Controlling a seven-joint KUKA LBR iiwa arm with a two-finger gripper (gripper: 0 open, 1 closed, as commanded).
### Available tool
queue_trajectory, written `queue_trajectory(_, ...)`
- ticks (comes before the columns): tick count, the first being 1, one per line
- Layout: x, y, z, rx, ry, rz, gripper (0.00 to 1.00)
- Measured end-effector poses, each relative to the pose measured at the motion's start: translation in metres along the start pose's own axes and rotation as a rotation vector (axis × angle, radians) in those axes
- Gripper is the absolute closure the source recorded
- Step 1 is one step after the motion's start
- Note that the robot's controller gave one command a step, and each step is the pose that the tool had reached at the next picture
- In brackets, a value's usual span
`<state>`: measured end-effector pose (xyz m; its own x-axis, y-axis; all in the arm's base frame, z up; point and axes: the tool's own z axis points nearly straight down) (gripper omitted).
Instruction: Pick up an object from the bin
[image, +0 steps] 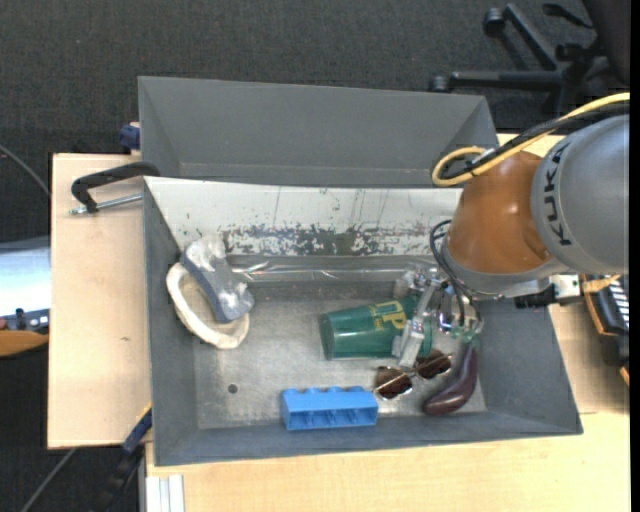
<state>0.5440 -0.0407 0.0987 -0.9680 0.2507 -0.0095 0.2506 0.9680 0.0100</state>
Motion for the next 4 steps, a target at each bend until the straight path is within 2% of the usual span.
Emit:
queue_trajectory(1, -0.014, 0.025, 0.018, 0.007, -0.008, 0.043, 0.00)
queue_trajectory(2, 0.003, 0.063, 0.023, -0.002, -0.001, 0.144, 1.00)
queue_trajectory(4, 0.002, 0.064, 0.024, -0.002, -0.002, 0.154, 1.00)
